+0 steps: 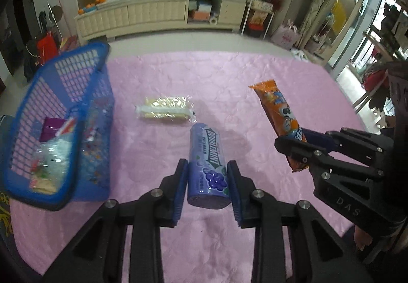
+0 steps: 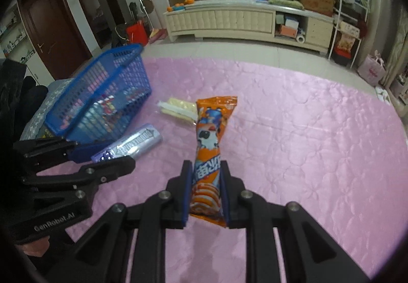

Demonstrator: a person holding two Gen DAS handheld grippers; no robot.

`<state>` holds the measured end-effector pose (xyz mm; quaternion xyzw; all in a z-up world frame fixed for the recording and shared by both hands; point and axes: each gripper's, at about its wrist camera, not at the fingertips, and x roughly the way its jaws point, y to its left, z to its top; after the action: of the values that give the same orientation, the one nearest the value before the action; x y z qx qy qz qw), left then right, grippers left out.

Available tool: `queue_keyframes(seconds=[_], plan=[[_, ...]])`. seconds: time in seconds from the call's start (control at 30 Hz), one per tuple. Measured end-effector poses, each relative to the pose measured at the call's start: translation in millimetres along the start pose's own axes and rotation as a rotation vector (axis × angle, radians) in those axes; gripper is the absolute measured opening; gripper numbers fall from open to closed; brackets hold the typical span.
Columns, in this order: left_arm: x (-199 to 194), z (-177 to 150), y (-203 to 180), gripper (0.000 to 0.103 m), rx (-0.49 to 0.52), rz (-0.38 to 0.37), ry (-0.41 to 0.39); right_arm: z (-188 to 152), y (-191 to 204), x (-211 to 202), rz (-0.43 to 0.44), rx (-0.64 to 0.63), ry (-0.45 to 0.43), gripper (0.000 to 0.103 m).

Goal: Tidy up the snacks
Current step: 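Carry the gum pack and biscuit stick pack over the blue basket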

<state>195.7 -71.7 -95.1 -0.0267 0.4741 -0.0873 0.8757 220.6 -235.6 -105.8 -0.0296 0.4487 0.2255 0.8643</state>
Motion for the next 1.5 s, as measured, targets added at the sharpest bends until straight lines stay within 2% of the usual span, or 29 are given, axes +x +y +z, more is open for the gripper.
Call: queue_keyframes(seconds=[0.23, 0.4, 0.57, 0.83, 1.13, 1.5], plan=[[-46.9, -5.2, 22.4, 0.029, -0.006, -0.022, -0.089, 12.5, 47.3, -29.4, -0.012, -0.045, -0.018, 0.024], [-74.0, -5.8, 52.6, 0.029, -0.038, -0.024, -0.141, 28.9, 86.9, -40.4, -0.015, -0.107, -0.043, 0.024], [-103.0, -7.6, 89.1, 0.029, -0.069, -0.007, -0.172, 43.5, 121.3, -37.1, 0.008, -0.141, -0.054, 0.024], [-123.9, 2.4, 151.7, 0.029, -0.119, 0.039, -0.200, 61.7, 164.0, -17.3, 0.053, -0.177, -0.043, 0.024], [-110.9, 14.9, 202.4, 0.029, -0.145, 0.082, -0.170, 87.4, 199.2, 21.5, 0.111, -0.175, 0.006, 0.024], [-48.3, 20.3, 229.8, 0.029, -0.131, 0.071, -0.066, 96.7, 217.0, 87.6, 0.129, -0.157, 0.102, 0.024]])
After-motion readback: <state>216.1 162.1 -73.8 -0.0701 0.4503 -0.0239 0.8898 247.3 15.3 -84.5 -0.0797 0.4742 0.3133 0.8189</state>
